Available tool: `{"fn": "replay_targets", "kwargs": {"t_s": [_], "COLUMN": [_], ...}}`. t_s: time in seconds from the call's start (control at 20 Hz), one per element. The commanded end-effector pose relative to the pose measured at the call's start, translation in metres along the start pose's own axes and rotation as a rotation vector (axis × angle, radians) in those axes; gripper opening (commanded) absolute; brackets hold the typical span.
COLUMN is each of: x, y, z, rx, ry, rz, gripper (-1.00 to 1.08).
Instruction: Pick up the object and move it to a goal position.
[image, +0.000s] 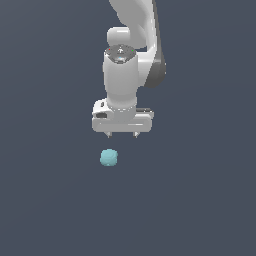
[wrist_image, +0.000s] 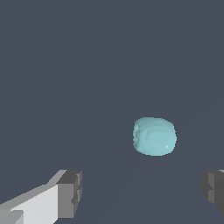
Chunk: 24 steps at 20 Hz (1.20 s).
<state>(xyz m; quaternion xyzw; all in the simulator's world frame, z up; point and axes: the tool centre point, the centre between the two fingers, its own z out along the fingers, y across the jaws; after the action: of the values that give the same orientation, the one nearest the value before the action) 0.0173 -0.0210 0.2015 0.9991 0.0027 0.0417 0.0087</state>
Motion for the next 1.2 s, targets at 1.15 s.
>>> {"fn": "replay_targets", "kwargs": {"t_s": [1.15], "x": [0.01], "y": [0.009], "z": [0.026], "rx": [0.002], "ry": [-0.014], "rz": [0.001], "gripper": [1.0]}}
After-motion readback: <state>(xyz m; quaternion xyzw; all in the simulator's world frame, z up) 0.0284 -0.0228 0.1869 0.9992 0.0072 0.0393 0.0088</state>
